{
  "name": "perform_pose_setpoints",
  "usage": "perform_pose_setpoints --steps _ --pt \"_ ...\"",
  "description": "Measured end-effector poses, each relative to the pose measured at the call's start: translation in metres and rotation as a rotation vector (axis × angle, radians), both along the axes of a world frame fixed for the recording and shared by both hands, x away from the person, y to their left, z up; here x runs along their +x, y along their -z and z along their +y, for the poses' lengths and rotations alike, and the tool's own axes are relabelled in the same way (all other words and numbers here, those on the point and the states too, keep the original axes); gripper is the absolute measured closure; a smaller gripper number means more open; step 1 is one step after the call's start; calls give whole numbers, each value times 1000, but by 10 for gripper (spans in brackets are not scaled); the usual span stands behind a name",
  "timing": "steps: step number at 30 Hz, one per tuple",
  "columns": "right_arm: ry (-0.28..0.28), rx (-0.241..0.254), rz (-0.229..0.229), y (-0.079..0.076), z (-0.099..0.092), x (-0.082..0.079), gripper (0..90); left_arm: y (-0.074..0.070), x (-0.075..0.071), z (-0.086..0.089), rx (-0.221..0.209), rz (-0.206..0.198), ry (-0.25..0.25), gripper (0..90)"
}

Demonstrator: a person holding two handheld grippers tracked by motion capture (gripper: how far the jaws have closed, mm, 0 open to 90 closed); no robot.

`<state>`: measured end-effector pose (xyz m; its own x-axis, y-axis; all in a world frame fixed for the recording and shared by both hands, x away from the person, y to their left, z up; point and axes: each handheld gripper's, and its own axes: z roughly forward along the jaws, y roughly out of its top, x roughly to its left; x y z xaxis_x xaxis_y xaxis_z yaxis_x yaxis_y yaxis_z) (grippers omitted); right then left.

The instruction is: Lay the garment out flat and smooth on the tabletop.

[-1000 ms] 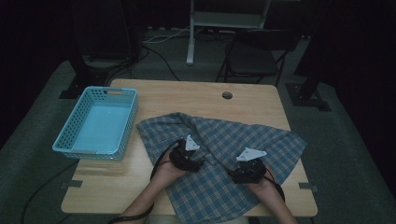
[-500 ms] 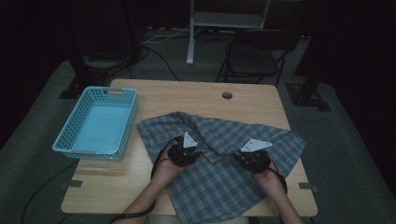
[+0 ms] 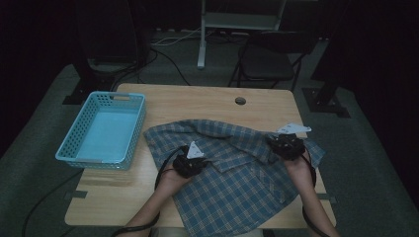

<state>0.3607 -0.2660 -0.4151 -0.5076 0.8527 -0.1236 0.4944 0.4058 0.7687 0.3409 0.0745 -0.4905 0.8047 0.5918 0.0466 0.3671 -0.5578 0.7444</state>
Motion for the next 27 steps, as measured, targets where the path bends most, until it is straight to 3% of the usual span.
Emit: perform_pose_setpoints --steps 10,20,27 --pt "57 -2 11 -5 -13 11 802 0 -18 15 6 -5 105 829" --pt "114 -16 11 -13 -30 18 804 -3 -34 27 29 24 193 828" --pt "153 -29 36 -17 -43 29 803 -4 -43 35 39 39 246 827"
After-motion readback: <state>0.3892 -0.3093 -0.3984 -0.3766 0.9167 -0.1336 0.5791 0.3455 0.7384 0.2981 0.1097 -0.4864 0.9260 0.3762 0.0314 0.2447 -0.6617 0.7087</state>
